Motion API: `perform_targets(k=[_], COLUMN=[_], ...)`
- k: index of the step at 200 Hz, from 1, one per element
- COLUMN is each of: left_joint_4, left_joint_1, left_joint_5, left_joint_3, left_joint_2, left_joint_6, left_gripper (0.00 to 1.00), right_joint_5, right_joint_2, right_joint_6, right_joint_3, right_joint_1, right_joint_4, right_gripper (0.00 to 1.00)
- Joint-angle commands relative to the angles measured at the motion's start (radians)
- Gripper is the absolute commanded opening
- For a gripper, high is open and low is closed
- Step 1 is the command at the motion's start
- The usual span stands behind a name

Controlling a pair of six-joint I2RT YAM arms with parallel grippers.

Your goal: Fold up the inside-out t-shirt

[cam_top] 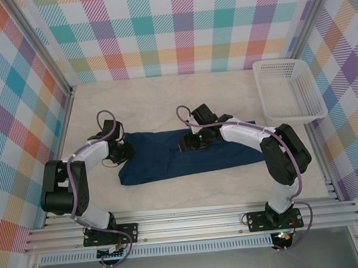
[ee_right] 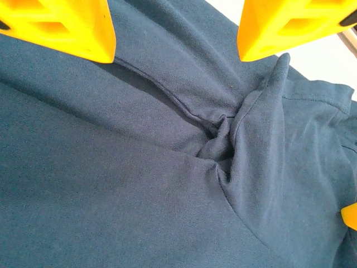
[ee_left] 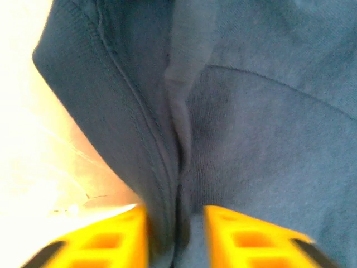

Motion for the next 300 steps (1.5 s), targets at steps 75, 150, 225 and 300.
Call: perform_targets(k=[75, 150, 225, 300], left_joint_4=[0.036, 0.039, 0.059, 0.079], left_joint_1=[-0.042, -0.147, -0.213, -0.220], left_joint_5=[-0.014, -0.072, -0.075, -0.094], left_joint_3=[-0.005, 0.013, 0.025, 0.002], left_joint_2=[0.035, 0.088, 0.118, 0.091], left_joint_6=[0.063, 0.065, 0.037, 0.020], left_gripper=[0.75, 0.63, 0.48, 0.07], right_joint_5=[-0.051, -0.053, -0.056, -0.051], right_joint_2=[0.042, 0.041, 0.044, 0.038], right_joint_6=[0.011, 0.016, 0.019, 0.018], right_joint_3=[0.020, 0.011, 0.008, 0.003], right_joint_1=[-0.006, -0.004, -0.005, -0.005], right_joint_4=[0.015, 0.020, 0.024, 0.023], right_gripper=[0.59, 0.59, 0.59, 0.59])
